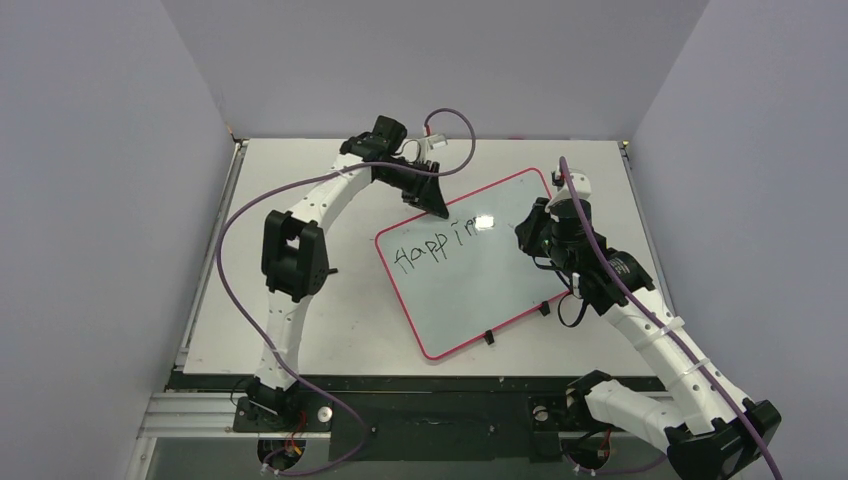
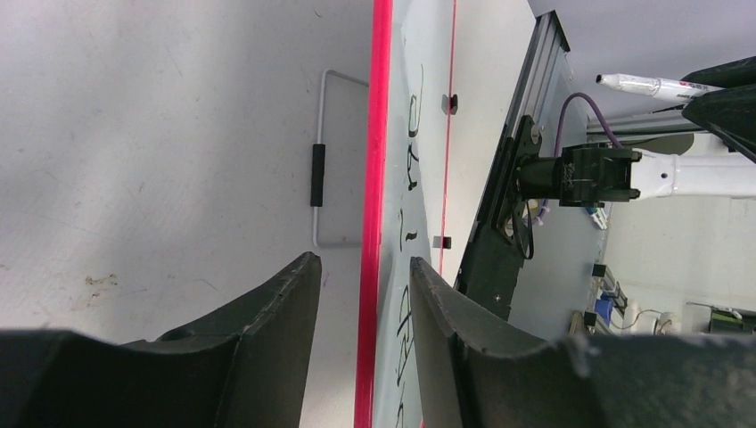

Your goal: Write a sentence on the whiteboard

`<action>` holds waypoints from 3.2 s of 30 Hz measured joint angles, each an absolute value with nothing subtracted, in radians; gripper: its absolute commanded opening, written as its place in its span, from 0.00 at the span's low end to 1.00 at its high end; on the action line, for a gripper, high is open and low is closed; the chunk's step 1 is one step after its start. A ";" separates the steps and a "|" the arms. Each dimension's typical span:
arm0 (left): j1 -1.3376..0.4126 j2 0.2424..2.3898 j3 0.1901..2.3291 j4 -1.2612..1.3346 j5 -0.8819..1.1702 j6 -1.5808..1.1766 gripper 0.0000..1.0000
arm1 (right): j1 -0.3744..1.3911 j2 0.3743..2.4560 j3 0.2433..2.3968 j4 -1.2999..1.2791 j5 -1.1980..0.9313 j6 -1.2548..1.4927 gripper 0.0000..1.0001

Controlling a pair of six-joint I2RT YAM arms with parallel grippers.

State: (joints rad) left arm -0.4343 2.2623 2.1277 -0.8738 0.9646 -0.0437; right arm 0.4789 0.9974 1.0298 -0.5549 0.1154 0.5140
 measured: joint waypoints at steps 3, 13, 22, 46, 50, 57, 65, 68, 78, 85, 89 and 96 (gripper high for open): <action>-0.441 2.278 2.141 -0.886 0.977 -0.038 0.21 | 0.479 0.999 1.030 -0.555 0.115 0.512 0.00; -0.455 2.289 2.167 -0.931 1.043 -0.040 0.00 | 0.479 1.045 1.030 -0.511 0.116 0.509 0.00; -0.456 2.289 2.168 -0.935 1.042 -0.040 0.00 | 0.479 1.144 1.030 -0.444 0.154 0.509 0.00; -0.463 2.265 2.151 -0.928 1.004 -0.044 0.00 | 0.439 1.335 1.108 -0.335 0.174 0.509 0.00; -0.463 2.265 2.149 -0.928 1.002 -0.044 0.00 | 0.439 1.338 1.109 -0.324 0.154 0.510 0.00; -0.463 2.265 2.149 -0.928 1.002 -0.044 0.00 | 0.440 1.339 1.108 -0.306 0.109 0.511 0.00; -0.463 2.265 2.149 -0.930 0.995 -0.044 0.00 | 0.448 1.328 1.079 -0.280 0.094 0.513 0.00; -0.463 2.265 2.149 -0.930 0.995 -0.044 0.00 | 0.448 1.314 1.061 -0.282 0.093 0.513 0.00; -0.463 2.264 2.149 -0.930 0.995 -0.044 0.00 | 0.446 1.285 1.029 -0.302 0.113 0.512 0.00; -0.463 2.260 2.142 -0.928 0.994 -0.043 0.00 | 0.437 1.284 1.024 -0.314 0.152 0.512 0.00; -0.463 2.259 2.138 -0.928 0.992 -0.044 0.00 | 0.432 1.284 1.018 -0.317 0.167 0.513 0.00; -0.463 2.259 2.138 -0.928 0.991 -0.044 0.00 | 0.432 1.264 0.992 -0.319 0.168 0.522 0.00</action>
